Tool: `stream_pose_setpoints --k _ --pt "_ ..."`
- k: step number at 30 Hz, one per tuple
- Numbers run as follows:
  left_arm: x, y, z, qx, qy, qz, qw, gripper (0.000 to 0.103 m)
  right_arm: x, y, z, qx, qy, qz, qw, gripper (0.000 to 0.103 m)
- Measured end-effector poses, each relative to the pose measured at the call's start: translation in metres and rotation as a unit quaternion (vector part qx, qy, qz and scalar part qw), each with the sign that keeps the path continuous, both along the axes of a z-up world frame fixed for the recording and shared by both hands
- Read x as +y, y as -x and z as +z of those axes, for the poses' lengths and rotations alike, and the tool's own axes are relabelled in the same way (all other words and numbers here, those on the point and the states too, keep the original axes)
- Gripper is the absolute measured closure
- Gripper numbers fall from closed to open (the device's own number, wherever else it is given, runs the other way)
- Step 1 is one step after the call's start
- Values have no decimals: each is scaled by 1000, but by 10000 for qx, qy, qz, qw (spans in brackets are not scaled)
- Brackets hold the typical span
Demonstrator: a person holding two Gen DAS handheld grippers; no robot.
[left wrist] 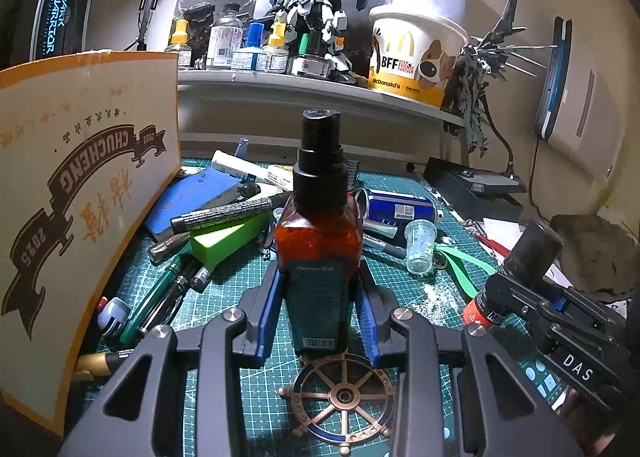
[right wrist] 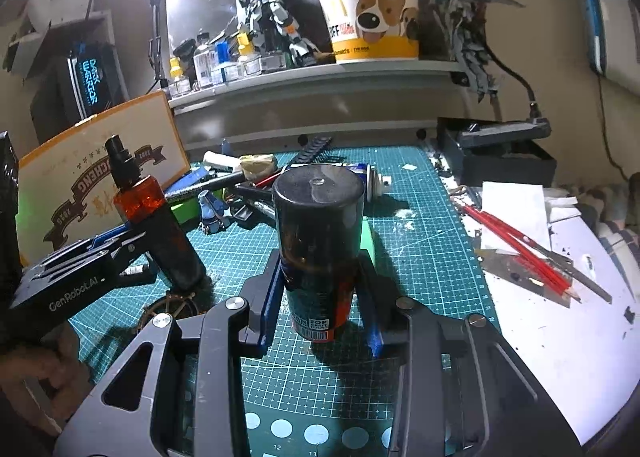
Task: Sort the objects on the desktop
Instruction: 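Lift the amber bottle with the left tool while the right tool lifts the spray can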
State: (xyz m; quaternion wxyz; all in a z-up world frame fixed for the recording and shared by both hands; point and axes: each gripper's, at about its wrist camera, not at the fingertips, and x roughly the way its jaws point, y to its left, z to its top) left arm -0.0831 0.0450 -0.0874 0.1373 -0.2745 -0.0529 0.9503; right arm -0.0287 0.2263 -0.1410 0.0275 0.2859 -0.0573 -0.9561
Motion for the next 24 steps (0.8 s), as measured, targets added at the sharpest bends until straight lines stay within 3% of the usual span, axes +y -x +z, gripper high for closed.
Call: stream_pose_setpoints --k 24 --pt "-10 -33 47 674 121 -210 9974 69 -19 -16 51 490 -383 71 9980 70"
